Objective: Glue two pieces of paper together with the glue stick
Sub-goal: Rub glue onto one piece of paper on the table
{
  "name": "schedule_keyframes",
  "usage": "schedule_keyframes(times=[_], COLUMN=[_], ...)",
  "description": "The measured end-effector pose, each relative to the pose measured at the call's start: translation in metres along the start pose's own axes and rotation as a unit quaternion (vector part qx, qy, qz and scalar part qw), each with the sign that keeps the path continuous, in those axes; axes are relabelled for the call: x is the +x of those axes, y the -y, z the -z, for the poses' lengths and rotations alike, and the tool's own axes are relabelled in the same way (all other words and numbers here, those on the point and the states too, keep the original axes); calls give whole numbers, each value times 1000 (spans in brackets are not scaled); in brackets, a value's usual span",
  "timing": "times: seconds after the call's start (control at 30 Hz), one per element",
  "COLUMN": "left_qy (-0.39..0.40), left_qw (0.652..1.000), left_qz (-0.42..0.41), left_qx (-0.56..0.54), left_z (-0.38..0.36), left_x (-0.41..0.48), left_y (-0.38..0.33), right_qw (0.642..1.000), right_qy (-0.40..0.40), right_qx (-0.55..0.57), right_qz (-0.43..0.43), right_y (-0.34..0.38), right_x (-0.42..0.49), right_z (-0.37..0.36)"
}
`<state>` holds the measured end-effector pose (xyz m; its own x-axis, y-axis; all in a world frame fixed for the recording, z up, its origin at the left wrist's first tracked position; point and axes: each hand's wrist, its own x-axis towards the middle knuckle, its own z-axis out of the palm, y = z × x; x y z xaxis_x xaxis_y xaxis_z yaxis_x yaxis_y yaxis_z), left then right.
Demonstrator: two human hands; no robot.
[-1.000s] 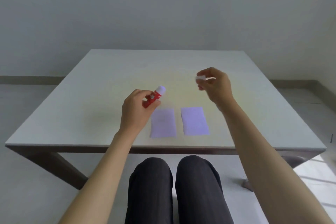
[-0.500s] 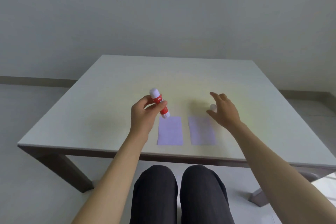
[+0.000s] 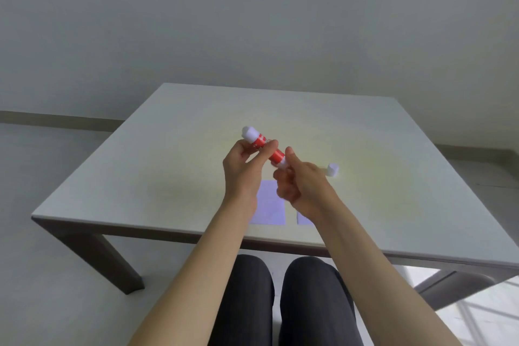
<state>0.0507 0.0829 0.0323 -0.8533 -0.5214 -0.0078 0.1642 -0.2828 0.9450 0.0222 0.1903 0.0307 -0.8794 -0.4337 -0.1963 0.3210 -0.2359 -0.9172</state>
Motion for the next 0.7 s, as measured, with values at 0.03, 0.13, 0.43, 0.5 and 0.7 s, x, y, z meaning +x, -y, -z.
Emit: schedule_keyframes(times=[0.03, 0.13, 0.43, 0.5, 0.7], left_qy=[27, 65, 29, 44, 18], left_qw=[999, 996, 998, 997, 999], left_qz=[-12, -30, -31, -35, -24], left_qx=[21, 50, 43, 51, 14], left_z=[0, -2, -9, -10, -7], left_x=[-1, -3, -1, -3, -2], left_y=[-1, -3, -3, -3, -5], right_qw=[998, 996, 999, 990, 978], right_qy=[-2, -35, 46, 34, -5], right_qx=[16, -33, 21, 67, -129], right_qz=[-58, -73, -5, -120, 165], right_y=[1, 0, -1, 4, -4], right_x=[1, 1, -8, -6, -10], right_z=[0, 1, 17, 14, 14])
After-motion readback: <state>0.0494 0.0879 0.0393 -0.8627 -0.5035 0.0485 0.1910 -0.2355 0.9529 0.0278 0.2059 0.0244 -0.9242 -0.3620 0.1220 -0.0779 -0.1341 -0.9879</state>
